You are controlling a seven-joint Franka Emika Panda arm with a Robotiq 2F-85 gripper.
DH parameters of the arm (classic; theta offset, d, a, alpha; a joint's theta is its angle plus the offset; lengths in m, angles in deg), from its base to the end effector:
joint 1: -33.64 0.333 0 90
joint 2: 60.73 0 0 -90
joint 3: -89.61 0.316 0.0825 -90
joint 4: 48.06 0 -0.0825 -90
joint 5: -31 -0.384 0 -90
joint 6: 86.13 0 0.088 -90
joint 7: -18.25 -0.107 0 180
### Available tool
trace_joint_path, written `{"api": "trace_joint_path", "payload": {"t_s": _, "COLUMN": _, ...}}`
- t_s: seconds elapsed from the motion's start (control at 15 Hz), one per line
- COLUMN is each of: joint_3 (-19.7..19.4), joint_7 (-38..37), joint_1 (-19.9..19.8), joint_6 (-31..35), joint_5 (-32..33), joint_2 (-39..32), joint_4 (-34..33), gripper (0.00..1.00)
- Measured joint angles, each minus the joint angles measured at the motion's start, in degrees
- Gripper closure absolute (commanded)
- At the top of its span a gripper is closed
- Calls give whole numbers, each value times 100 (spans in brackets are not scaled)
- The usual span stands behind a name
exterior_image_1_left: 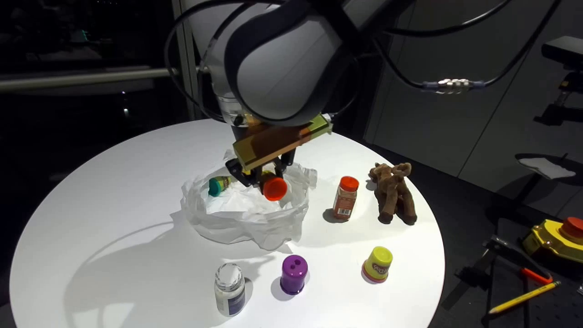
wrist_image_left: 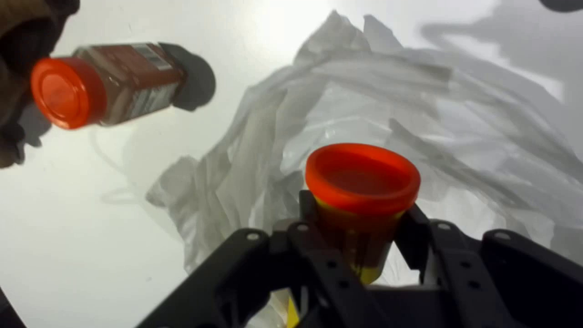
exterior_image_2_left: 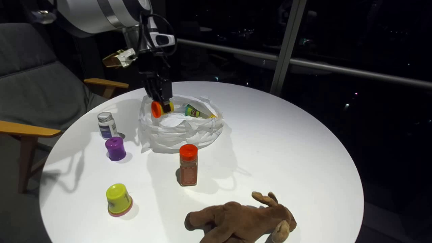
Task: Remove the deer toy and containers from the white plastic bag and place them on the table
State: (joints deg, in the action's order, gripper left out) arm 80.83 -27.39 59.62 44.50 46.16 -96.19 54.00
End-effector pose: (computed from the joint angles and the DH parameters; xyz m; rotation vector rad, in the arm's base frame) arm 0.6178 0.1916 0.2035 2.8106 -0.4078 0.0648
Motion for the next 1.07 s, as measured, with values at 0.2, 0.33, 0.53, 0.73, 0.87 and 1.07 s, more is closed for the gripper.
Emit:
{"api": "trace_joint_path", "payload": {"t_s": 0.2, "joint_3": 79, "joint_7": -492, "joint_1": 1, "joint_6": 12, "joint_5": 41, "joint_2": 602, "joint_4": 917, "gripper": 81}}
{"api": "trace_joint_path", "payload": {"t_s": 0.33, "joint_3": 157, "joint_7": -754, "joint_1": -37, "joint_6": 37, "joint_5": 43, "joint_2": 1041, "joint_4": 1545, "gripper": 81}}
{"api": "trace_joint_path", "payload": {"t_s": 0.53, "joint_3": 477, "joint_7": -775, "joint_1": -330, "joint_6": 299, "joint_5": -112, "joint_2": 1689, "joint_4": 2514, "gripper": 81}}
{"api": "trace_joint_path", "payload": {"t_s": 0.73, "joint_3": 743, "joint_7": -654, "joint_1": -709, "joint_6": 799, "joint_5": -290, "joint_2": 2203, "joint_4": 3538, "gripper": 81}}
{"api": "trace_joint_path", "payload": {"t_s": 0.87, "joint_3": 788, "joint_7": -575, "joint_1": -913, "joint_6": 1199, "joint_5": -298, "joint_2": 2311, "joint_4": 4036, "gripper": 81}}
{"api": "trace_joint_path", "payload": {"t_s": 1.07, "joint_3": 788, "joint_7": -415, "joint_1": -1149, "joint_6": 1863, "joint_5": -290, "joint_2": 2162, "joint_4": 4300, "gripper": 81}}
